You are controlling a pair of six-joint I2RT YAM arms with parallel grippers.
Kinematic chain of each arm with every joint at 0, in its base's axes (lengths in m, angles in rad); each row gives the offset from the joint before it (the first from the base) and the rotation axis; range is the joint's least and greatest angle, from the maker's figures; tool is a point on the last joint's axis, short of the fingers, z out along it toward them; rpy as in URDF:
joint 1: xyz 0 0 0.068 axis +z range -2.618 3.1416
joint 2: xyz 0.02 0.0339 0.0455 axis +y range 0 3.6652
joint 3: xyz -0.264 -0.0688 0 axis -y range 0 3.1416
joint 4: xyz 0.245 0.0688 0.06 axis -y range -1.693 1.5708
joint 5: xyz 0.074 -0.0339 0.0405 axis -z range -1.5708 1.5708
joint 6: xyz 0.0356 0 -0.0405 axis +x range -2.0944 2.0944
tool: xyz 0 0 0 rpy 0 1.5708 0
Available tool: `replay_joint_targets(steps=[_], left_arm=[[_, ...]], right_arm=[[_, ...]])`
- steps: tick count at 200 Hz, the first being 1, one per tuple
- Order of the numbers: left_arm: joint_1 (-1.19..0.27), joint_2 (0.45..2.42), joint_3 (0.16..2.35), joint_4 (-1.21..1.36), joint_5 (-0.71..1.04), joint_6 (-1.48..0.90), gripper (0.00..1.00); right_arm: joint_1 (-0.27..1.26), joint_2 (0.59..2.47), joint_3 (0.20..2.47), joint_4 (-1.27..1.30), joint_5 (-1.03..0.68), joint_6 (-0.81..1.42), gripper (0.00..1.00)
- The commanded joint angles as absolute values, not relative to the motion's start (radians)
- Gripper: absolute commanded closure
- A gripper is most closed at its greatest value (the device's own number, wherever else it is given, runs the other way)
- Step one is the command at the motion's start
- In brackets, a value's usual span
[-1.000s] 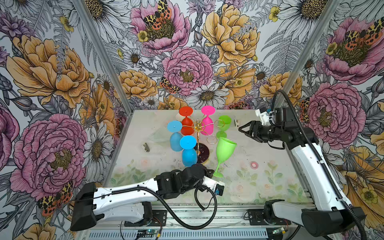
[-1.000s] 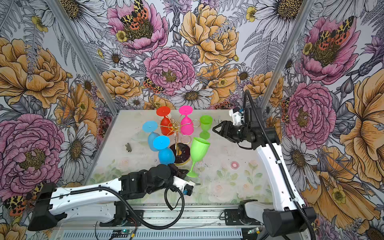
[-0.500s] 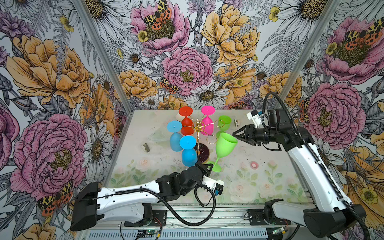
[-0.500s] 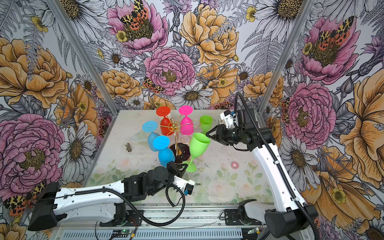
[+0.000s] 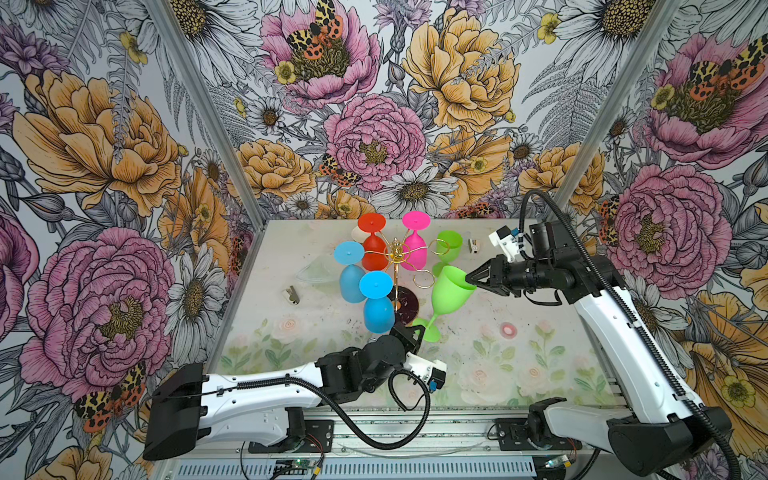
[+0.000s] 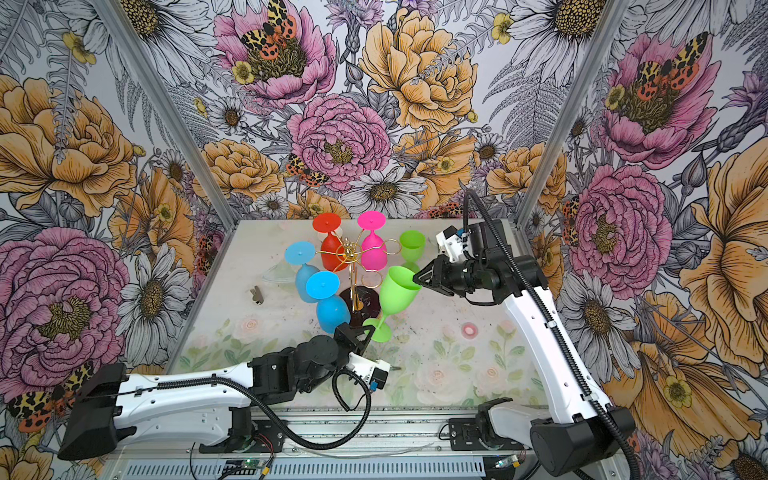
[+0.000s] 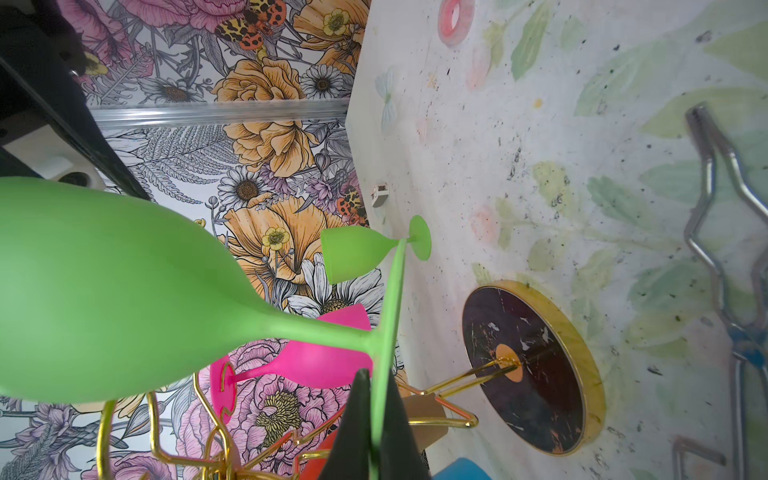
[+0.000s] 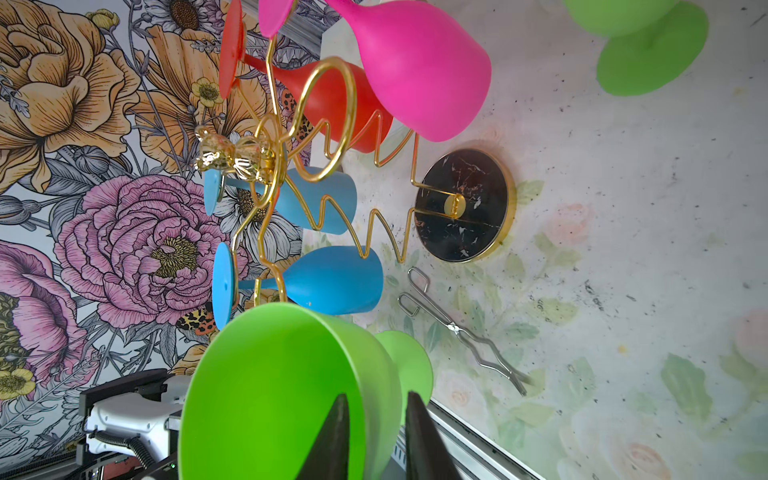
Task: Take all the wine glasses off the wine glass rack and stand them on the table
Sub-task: 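Grasp the green glass bowl with the right gripper and open the left gripper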
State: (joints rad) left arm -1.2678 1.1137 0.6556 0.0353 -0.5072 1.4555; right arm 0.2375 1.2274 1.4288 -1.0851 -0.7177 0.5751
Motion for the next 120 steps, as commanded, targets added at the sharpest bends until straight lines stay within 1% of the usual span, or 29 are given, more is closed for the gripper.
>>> replay_joint_targets(steps=[1, 41, 120], left_arm=[[-1.276, 1.125, 0.637, 0.111, -0.535, 1.504, 1.00], [-1.276, 1.137, 0.638, 0.129, -0.540, 1.523, 1.00], [-1.277, 1.154, 0.631, 0.130, -0.560, 1.561, 1.00]], right_arm=[[0.250, 1.234, 1.424, -1.117, -0.701, 0.539, 0.76], [0.256, 1.239, 1.424, -1.144, -0.686, 0.516, 0.78], [0.255, 1.245, 1.408, -1.171, -0.661, 0.476, 0.90]])
